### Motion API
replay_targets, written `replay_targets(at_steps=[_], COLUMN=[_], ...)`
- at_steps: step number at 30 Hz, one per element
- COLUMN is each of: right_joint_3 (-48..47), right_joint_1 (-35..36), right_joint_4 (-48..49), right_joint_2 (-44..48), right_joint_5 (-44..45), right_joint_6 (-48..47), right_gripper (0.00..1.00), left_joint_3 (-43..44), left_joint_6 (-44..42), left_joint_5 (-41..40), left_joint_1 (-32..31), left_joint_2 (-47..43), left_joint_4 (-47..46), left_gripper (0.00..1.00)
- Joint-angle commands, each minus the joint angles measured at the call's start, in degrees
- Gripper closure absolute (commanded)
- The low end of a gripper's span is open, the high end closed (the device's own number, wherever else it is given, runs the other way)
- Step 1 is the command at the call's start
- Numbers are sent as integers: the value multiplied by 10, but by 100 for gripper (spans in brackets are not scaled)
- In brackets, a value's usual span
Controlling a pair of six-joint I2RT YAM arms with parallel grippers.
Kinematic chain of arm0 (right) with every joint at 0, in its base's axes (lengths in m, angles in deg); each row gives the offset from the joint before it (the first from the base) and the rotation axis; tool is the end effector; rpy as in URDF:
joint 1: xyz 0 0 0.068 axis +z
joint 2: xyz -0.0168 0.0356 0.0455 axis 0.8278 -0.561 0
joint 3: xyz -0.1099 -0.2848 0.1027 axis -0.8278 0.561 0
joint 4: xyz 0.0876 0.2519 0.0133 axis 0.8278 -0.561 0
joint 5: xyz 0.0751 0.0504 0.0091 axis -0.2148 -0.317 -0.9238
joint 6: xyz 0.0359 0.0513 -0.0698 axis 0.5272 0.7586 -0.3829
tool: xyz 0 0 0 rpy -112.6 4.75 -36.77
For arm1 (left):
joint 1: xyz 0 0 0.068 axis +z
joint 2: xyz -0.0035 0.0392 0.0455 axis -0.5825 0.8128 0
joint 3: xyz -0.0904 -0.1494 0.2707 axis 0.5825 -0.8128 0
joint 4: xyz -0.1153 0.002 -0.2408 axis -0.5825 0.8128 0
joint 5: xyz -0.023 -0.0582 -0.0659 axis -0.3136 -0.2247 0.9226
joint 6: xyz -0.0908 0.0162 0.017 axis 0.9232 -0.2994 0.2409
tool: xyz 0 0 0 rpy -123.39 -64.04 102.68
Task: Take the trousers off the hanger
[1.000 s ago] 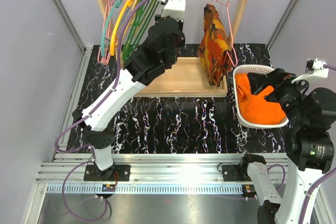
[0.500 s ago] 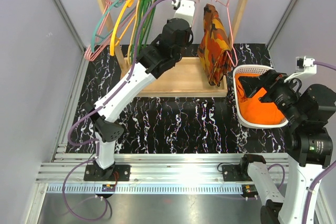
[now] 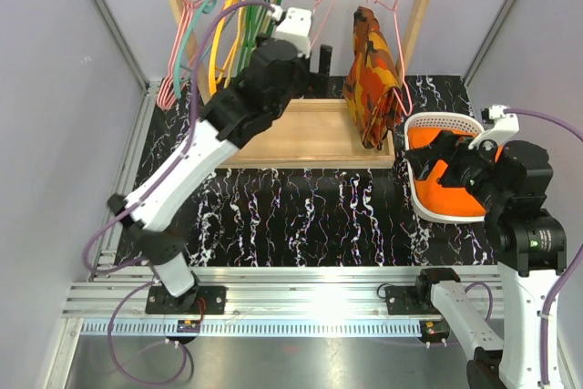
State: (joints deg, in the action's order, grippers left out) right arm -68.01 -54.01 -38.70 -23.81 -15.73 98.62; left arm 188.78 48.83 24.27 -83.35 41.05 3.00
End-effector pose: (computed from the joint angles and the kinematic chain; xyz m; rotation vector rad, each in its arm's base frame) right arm 0.1129 0.0257 0.4712 0.0155 1.8801 0.4371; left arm 0.3172 -0.2917 0.5447 0.2660 1.7548 -0.2891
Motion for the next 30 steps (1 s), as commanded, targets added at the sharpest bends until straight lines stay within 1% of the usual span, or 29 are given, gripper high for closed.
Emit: replay_targets(at_steps=[1, 3, 4, 6, 7, 9, 10, 13, 14, 15, 17, 18, 19, 21, 23, 24, 26, 27, 28, 30], right_joint_3=[11, 28, 32, 42, 45, 46, 47, 61, 62, 62, 62, 62, 62, 63, 67, 69, 74, 74, 75, 72], right_joint_1=[30, 38, 38, 38, 38, 38, 38, 39, 39, 41, 49, 52, 57, 60, 60, 60, 62, 64, 66, 76], right_joint_4=[-32, -32, -29, -24, -23, -26, -27, -25, -25, -25, -25, -26, -26, -30, -31, -31, -32, -32, -32, -34], right_joint_2=[0, 16, 22, 35, 36, 36, 36, 42, 48, 50, 57, 58, 58, 55, 53, 53, 61, 65, 74, 78], right_joint_5=[105, 120, 126, 127, 126, 122, 118, 124, 128, 141, 148, 148, 166, 181, 186, 191, 196, 206, 213, 234], right_joint_6=[-51, -56, -57, -57, -55, -52, -50, -52, -53, -56, -65, -70, -72, -73, -69, -67, -68, -68, -70, -71], right_gripper=[0, 0, 0, 1, 0, 1, 0, 1, 1, 1, 0, 1, 0, 1, 1, 0, 1, 0, 0, 1], left_joint_3=[-71, -116, -162, -205, -261, -318, -367, -439, -487, -512, -564, -602, -617, -639, -640, -640, -637, -640, -647, -651], left_joint_6=[38, 46, 50, 63, 66, 71, 76, 107, 118, 119, 115, 111, 108, 119, 126, 130, 140, 140, 137, 133], left_joint_5=[6, -13, -23, -44, -64, -90, -103, -108, -112, -120, -132, -133, -135, -140, -142, -133, -85, -67, -33, -35], left_joint_1=[-5, -14, -18, -28, -35, -62, -70, -83, -83, -83, -81, -74, -67, -51, -36, 1, 52, 103, 124, 160], left_joint_2=[-101, -151, -167, -216, -233, -293, -315, -391, -408, -446, -481, -494, -514, -524, -520, -517, -524, -531, -540, -570], left_joint_4=[3, 11, 15, 34, 35, 40, 42, 59, 67, 65, 58, 55, 51, 45, 39, 38, 27, 17, 7, -4], left_gripper=[1, 1, 1, 1, 1, 1, 1, 1, 1, 1, 1, 1, 1, 1, 1, 1, 1, 1, 1, 1])
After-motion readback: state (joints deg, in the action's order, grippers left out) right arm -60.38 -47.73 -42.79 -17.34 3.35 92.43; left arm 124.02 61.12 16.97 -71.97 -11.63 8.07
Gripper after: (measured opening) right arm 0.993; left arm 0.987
